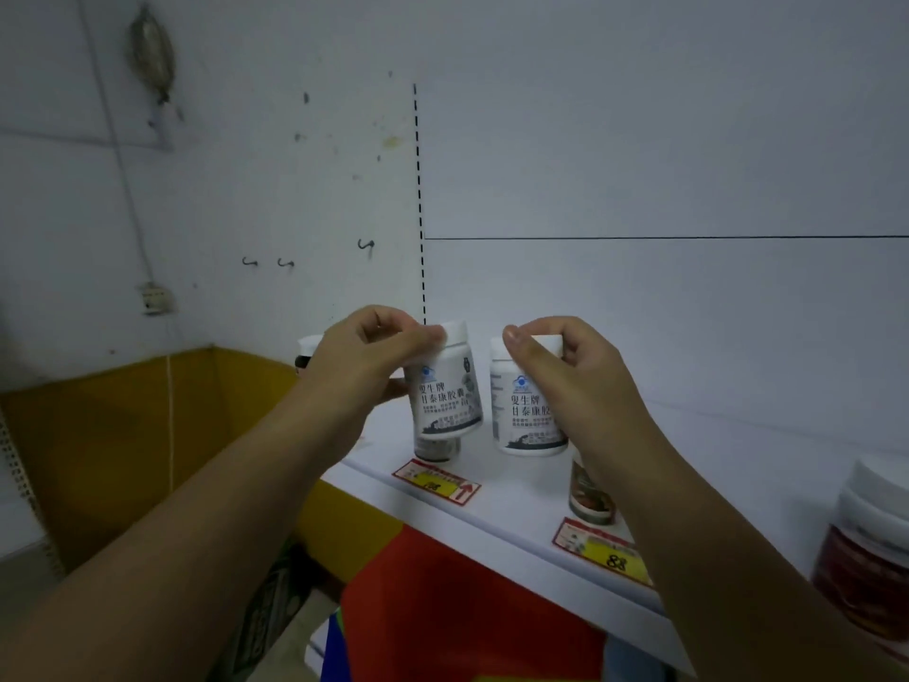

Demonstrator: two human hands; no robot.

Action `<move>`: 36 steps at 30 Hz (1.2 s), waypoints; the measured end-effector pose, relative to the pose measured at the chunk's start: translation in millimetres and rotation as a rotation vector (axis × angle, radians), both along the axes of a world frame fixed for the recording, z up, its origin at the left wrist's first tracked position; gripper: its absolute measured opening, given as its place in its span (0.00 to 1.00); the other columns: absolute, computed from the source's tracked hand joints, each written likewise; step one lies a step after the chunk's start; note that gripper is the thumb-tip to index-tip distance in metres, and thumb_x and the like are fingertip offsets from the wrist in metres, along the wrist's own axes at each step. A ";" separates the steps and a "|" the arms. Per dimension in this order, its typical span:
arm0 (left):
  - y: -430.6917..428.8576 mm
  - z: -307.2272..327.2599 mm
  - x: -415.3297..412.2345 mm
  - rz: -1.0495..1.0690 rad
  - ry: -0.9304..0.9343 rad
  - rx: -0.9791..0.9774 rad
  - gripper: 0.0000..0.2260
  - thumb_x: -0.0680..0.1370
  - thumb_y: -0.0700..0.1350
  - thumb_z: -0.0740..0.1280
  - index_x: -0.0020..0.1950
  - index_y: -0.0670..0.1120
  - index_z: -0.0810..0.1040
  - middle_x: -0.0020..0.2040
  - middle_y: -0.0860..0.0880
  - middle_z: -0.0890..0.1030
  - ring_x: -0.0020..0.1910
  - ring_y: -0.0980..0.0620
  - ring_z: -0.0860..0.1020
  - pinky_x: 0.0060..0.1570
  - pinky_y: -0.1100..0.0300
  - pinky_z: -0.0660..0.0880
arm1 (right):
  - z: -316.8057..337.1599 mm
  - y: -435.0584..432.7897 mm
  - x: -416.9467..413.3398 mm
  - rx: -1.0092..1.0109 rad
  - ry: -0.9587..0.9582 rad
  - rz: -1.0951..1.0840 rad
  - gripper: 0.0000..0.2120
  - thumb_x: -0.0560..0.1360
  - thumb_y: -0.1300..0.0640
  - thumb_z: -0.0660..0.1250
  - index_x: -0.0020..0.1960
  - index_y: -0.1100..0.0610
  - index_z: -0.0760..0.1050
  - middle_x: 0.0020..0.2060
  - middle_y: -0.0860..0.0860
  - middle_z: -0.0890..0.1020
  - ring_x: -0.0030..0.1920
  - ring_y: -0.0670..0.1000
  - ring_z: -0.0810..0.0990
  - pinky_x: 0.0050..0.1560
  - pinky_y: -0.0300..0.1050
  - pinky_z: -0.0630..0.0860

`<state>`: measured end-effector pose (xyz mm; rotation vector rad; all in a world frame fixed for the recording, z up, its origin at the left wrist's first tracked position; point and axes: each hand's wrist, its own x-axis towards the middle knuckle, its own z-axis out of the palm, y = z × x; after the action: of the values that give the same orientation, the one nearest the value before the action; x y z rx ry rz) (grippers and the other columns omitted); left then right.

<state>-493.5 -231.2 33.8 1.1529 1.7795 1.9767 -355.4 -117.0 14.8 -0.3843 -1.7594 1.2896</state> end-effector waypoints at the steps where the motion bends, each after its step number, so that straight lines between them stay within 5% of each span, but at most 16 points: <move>1: 4.5 0.1 -7.5 0.011 -0.001 0.008 0.06 0.73 0.43 0.69 0.44 0.43 0.74 0.44 0.46 0.79 0.44 0.47 0.80 0.44 0.55 0.78 | -0.2 3.5 -4.5 0.016 -0.014 -0.018 0.13 0.72 0.45 0.67 0.53 0.51 0.75 0.45 0.49 0.82 0.44 0.47 0.83 0.39 0.39 0.78; 7: 37.4 5.6 -54.7 0.089 -0.017 0.122 0.07 0.73 0.41 0.70 0.40 0.46 0.73 0.53 0.42 0.80 0.52 0.46 0.79 0.54 0.48 0.79 | -10.4 21.1 -32.8 0.021 -0.172 -0.056 0.14 0.70 0.48 0.71 0.53 0.47 0.72 0.49 0.47 0.80 0.46 0.46 0.81 0.41 0.42 0.78; 12: 69.5 7.4 -97.9 -0.017 -0.063 0.146 0.08 0.72 0.38 0.71 0.39 0.47 0.73 0.50 0.44 0.79 0.48 0.47 0.77 0.56 0.44 0.78 | -7.3 26.8 -58.8 0.052 -0.353 -0.125 0.17 0.68 0.53 0.74 0.53 0.47 0.72 0.50 0.45 0.79 0.46 0.45 0.80 0.36 0.36 0.76; 17: 96.7 1.1 -132.3 -0.106 -0.076 0.094 0.08 0.71 0.40 0.72 0.39 0.47 0.73 0.47 0.45 0.77 0.47 0.48 0.77 0.55 0.48 0.77 | -19.6 22.1 -82.1 0.077 -0.557 -0.215 0.18 0.69 0.54 0.74 0.54 0.46 0.70 0.52 0.47 0.79 0.49 0.48 0.79 0.43 0.40 0.78; 24: 114.7 -26.4 -149.7 -0.343 -0.102 -0.131 0.08 0.71 0.37 0.71 0.37 0.44 0.73 0.44 0.43 0.78 0.45 0.45 0.78 0.55 0.46 0.77 | -27.8 12.4 -87.3 0.084 -0.667 -0.334 0.08 0.70 0.53 0.73 0.47 0.49 0.76 0.49 0.43 0.79 0.48 0.44 0.78 0.42 0.37 0.77; 30: 124.6 -48.4 -153.0 -0.523 -0.099 -0.315 0.06 0.70 0.36 0.71 0.38 0.42 0.75 0.40 0.45 0.79 0.41 0.49 0.76 0.43 0.56 0.77 | -25.0 3.1 -93.5 0.186 -0.759 -0.482 0.05 0.69 0.53 0.72 0.43 0.49 0.76 0.51 0.46 0.80 0.50 0.46 0.79 0.47 0.39 0.77; 36: 127.1 -47.8 -154.0 -0.600 -0.038 -0.426 0.04 0.71 0.36 0.70 0.39 0.44 0.78 0.40 0.47 0.80 0.42 0.50 0.76 0.43 0.58 0.74 | -24.7 -2.5 -96.2 0.185 -0.797 -0.549 0.06 0.70 0.53 0.72 0.45 0.49 0.77 0.53 0.45 0.79 0.52 0.47 0.78 0.51 0.42 0.77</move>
<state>-647.5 -104.1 -14.0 1.2850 1.4920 1.2024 -451.6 -119.5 -9.9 -1.3020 -2.1589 0.5881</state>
